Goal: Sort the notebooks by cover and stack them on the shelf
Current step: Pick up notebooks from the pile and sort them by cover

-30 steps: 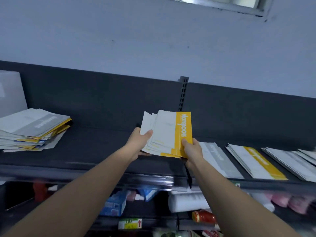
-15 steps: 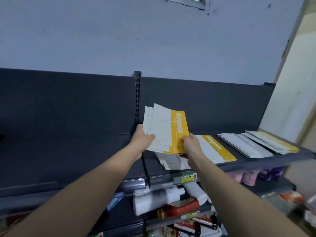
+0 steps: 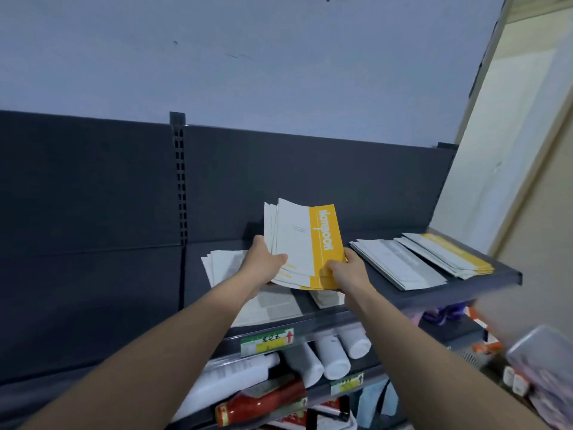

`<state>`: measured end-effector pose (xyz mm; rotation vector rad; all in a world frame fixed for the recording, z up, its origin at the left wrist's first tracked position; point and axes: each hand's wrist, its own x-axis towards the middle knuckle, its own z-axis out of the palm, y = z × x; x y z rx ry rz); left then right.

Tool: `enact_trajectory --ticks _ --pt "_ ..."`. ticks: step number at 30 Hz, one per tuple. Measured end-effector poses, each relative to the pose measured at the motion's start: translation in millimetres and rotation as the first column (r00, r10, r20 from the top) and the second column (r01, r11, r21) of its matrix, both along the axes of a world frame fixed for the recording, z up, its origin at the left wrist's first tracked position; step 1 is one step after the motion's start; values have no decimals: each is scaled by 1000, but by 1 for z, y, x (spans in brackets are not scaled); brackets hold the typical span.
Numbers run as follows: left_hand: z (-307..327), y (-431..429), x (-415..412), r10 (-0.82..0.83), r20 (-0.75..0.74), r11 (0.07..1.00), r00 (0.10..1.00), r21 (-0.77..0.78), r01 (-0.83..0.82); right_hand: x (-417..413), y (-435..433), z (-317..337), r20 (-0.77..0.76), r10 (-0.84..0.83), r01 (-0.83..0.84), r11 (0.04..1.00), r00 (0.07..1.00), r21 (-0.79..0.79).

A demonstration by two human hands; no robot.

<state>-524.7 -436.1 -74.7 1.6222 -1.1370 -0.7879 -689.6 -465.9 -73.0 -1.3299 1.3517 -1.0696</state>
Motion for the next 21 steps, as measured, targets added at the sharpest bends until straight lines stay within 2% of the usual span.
enact_trajectory --ticks 4,8,15,21 --pt "-3 -30 -34 2 -14 1000 1000 10 -2 -38 -32 2 -28 13 -14 1000 1000 -23" --pt "-8 -51 -59 49 43 996 998 69 -52 -64 -59 1 -76 57 -59 998 996 -22" --pt "-14 -62 -82 81 280 971 956 193 -139 -77 -89 -15 -211 141 -137 990 967 35" --pt "-17 -64 -82 -32 497 924 867 346 -164 -75 -97 -22 -432 168 -164 985 886 45"
